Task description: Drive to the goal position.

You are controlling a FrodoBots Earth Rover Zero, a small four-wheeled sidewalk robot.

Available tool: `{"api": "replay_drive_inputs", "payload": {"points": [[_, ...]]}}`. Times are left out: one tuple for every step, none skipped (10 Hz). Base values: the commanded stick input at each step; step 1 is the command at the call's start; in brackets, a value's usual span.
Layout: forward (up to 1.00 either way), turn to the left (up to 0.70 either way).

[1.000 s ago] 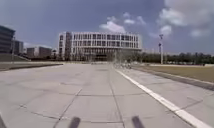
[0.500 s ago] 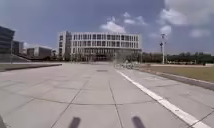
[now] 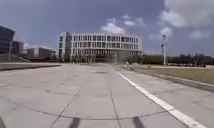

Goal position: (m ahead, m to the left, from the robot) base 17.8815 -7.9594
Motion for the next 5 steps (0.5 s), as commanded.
{"api": "replay_drive_inputs", "payload": {"points": [[0.70, 0.00], [0.70, 0.00], [0.70, 0.00], [0.70, 0.00], [0.70, 0.00]]}}
